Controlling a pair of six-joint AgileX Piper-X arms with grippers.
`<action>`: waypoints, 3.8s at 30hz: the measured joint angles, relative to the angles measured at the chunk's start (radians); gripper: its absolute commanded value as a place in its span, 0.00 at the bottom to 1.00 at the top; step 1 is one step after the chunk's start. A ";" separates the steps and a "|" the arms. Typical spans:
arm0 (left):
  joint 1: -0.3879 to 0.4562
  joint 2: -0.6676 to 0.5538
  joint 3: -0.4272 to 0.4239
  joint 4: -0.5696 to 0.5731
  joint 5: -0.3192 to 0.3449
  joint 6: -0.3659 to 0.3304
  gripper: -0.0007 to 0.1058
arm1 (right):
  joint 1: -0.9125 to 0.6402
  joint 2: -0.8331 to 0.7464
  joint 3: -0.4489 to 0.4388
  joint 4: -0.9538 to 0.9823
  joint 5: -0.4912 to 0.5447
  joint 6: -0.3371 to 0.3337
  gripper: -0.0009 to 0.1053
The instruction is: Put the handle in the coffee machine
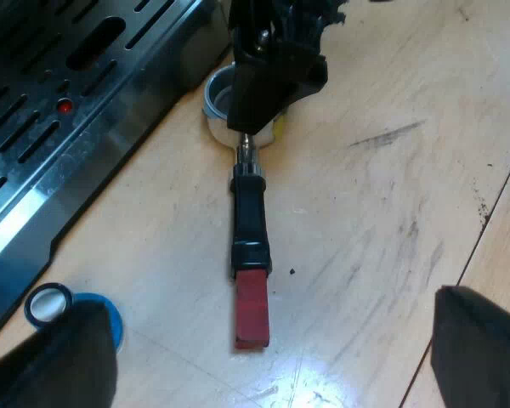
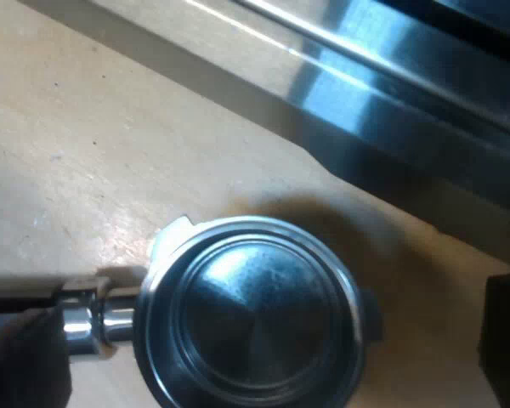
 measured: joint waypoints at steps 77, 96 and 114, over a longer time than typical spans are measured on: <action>0.000 0.000 0.000 -0.029 0.000 0.021 0.72 | -0.002 -0.069 -0.003 0.085 -0.029 0.165 0.01; 0.000 0.000 0.000 -0.029 0.000 0.021 0.72 | -0.002 -0.073 0.072 0.081 0.026 0.174 0.04; 0.000 0.000 0.000 -0.029 0.000 0.021 0.72 | -0.002 -0.091 0.009 0.200 0.087 0.169 0.73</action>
